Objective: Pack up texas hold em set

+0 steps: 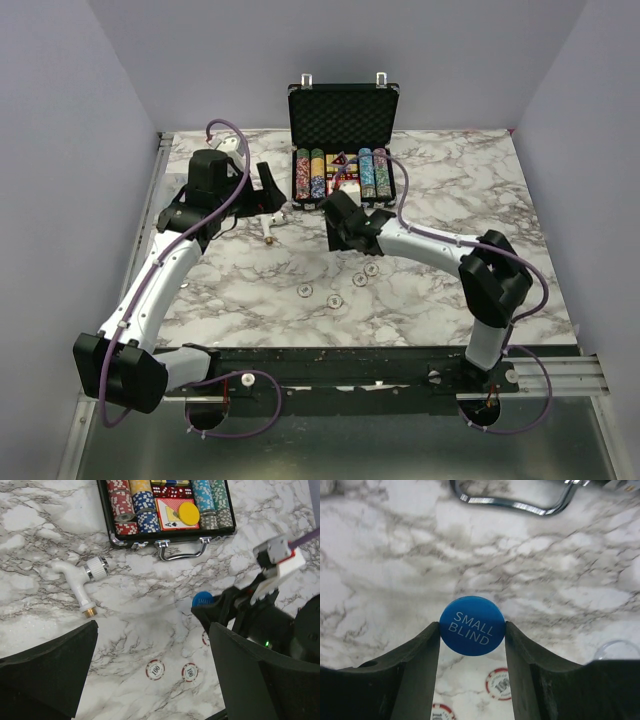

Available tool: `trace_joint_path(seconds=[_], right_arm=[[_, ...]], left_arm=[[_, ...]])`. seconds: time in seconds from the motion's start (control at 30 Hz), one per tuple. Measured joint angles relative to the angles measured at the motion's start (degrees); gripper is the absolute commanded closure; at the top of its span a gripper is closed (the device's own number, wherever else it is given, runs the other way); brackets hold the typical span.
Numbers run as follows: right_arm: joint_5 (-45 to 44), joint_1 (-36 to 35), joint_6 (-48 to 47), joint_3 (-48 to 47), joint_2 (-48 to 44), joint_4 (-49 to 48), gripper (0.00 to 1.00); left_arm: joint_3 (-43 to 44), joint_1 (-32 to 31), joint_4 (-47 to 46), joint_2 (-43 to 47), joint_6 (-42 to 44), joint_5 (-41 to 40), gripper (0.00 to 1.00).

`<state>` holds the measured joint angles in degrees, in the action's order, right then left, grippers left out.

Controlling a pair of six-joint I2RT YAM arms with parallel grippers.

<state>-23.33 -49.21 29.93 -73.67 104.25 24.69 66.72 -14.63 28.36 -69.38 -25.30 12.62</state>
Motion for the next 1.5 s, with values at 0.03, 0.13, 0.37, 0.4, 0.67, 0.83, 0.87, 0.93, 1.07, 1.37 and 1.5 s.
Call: trace_joint_path(seconds=[0.03,0.13,0.37,0.4,0.67,0.83,0.87,0.93,1.07,1.37,1.5], right_arm=[[0.0,1.1,-0.5,-0.7,0.1,-0.1,0.66],[0.9,6.0,-2.5,-4.7,1.6,-1.0,0.66],[2.5,14.6,-6.2,-18.5,9.9,-2.6,0.65],[2.5,15.1,-6.9,-21.2,11.8,-2.5,0.65],[2.5,16.4,-10.6,-35.4,22.8,-0.1,0.63],[2.4,16.7,-11.7,-37.2,24.9,1.8,0.62],[2.4,16.7,-11.8,-37.3,25.2,2.1,0.61],[2.3,16.7,-12.0,-37.3,25.7,2.4,0.6],[2.1,17.0,-12.1,-37.3,26.4,2.8,0.59],[2.1,18.2,-12.7,-37.6,28.1,3.5,0.45],[2.4,18.5,-13.2,-38.1,28.2,3.6,0.4]], left_arm=[[0.0,-0.3,0.0,0.0,0.2,0.3,0.09],[0.0,-1.0,-0.4,0.0,0.4,1.0,0.09],[-0.2,-3.0,-1.4,0.3,1.0,1.4,0.09],[-0.2,-3.3,-1.4,0.3,1.1,1.4,0.09],[-0.3,-4.5,-1.7,0.6,1.7,1.4,0.09],[-0.4,-4.6,-1.8,0.6,1.8,1.4,0.09],[-0.4,-4.6,-1.8,0.6,1.8,1.4,0.09],[-0.4,-4.6,-1.8,0.6,1.8,1.4,0.09],[-0.4,-4.6,-1.8,0.6,1.8,1.4,0.09],[-0.5,-4.6,-2.1,0.6,1.7,1.4,0.09],[-0.8,-4.6,-2.3,0.6,1.7,1.6,0.09]])
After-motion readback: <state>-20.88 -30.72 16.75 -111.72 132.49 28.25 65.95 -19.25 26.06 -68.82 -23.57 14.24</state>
